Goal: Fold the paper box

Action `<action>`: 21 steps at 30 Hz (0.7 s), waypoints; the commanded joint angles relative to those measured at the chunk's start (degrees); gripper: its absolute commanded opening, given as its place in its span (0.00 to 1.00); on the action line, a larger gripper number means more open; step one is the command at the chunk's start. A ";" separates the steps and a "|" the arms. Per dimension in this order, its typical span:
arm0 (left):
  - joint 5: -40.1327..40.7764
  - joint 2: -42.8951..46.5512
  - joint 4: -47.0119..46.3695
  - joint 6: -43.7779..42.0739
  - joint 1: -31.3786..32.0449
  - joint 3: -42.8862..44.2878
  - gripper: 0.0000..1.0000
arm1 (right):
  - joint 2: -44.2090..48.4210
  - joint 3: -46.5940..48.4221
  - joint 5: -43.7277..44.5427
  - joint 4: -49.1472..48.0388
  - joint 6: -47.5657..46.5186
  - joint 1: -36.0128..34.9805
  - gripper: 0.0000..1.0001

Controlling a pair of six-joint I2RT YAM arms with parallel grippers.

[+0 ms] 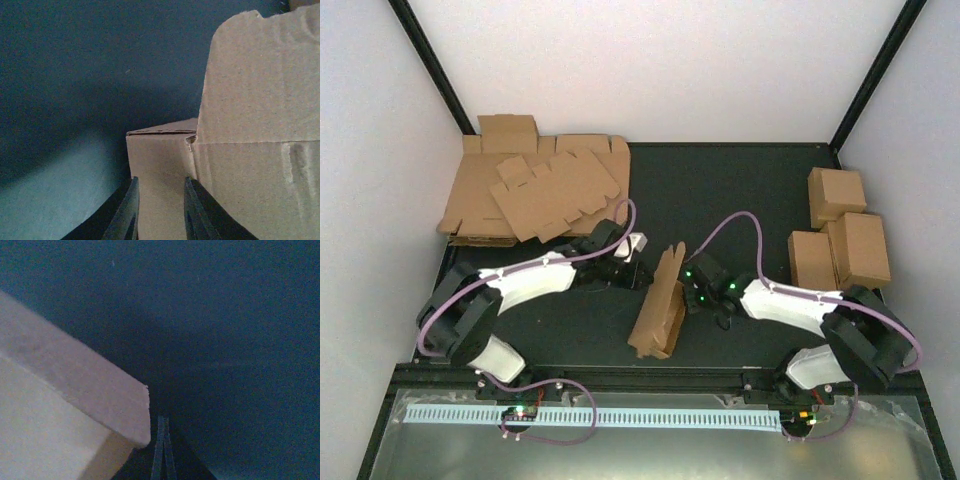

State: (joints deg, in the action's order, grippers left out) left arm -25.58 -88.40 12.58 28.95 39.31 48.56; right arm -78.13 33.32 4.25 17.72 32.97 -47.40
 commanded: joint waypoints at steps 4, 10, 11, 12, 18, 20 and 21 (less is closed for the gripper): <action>8.73 5.18 -2.75 8.39 -1.15 -4.95 0.35 | -7.30 10.74 -2.39 -4.18 -7.87 4.15 0.02; 13.10 12.14 -5.90 13.79 -6.12 -13.53 0.37 | -7.07 11.64 -2.49 -4.33 -8.67 5.83 0.02; 14.55 14.33 -6.17 15.57 -6.16 -14.66 0.37 | -6.92 11.42 -1.94 -4.35 -8.10 5.90 0.02; 16.32 16.38 -6.18 17.38 -6.11 -15.67 0.34 | -6.83 10.97 -1.29 -4.72 -7.54 5.92 0.02; 23.04 20.55 -6.26 24.70 -5.93 -18.49 0.06 | -6.20 7.46 2.58 -9.52 -4.68 6.17 0.02; 23.59 18.79 -5.14 25.34 -5.64 -17.17 0.02 | -5.97 6.63 3.40 -10.73 -4.51 6.20 0.02; 23.83 17.58 -5.20 25.29 -4.94 -16.44 0.02 | -5.53 5.75 3.43 -11.94 -4.41 6.20 0.02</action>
State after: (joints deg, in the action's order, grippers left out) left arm -6.11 -68.51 8.16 50.26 33.41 30.26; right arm -85.25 41.21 4.56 10.85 27.33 -41.63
